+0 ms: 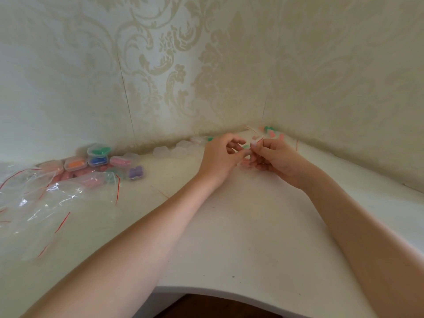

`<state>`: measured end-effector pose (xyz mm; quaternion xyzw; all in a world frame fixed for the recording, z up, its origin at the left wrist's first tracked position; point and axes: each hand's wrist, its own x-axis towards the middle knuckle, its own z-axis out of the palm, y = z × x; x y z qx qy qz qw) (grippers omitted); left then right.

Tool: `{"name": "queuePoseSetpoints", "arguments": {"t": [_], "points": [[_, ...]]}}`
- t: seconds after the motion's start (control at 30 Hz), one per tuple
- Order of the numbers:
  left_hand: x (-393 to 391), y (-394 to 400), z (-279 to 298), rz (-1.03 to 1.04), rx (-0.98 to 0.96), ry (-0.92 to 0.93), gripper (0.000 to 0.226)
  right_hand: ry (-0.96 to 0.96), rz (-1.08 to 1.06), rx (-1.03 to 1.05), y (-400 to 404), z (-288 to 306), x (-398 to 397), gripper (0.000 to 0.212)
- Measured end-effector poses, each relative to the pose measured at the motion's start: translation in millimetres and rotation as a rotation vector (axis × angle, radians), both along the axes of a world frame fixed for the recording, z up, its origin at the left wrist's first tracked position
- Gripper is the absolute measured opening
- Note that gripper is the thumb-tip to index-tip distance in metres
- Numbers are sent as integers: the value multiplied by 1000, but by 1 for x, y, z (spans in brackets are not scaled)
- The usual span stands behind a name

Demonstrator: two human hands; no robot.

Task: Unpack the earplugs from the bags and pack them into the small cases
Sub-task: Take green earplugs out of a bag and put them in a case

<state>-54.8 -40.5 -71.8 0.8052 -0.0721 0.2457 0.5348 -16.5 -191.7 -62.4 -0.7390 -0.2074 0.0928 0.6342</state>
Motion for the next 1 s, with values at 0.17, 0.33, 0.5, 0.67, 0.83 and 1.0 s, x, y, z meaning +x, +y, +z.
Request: {"name": "queuePoseSetpoints", "arguments": {"t": [0.17, 0.33, 0.5, 0.67, 0.83, 1.0], "points": [[-2, 0, 1, -64, -62, 43, 6, -36, 64, -51, -3, -4, 4, 18], [-2, -4, -3, -79, 52, 18, 5, -44, 86, -56, -3, -4, 5, 20], [-3, 0, 1, -114, -46, 63, 11, -42, 81, -64, -3, -5, 6, 20], [-2, -1, 2, -103, -94, 111, 15, -16, 103, -44, -4, -3, 3, 29], [1, -6, -3, 57, -9, 67, 11, -8, 89, -54, 0, -1, -1, 20], [-1, -10, -2, 131, 116, 27, 13, -12, 61, -58, 7, 1, -5, 22]]}}
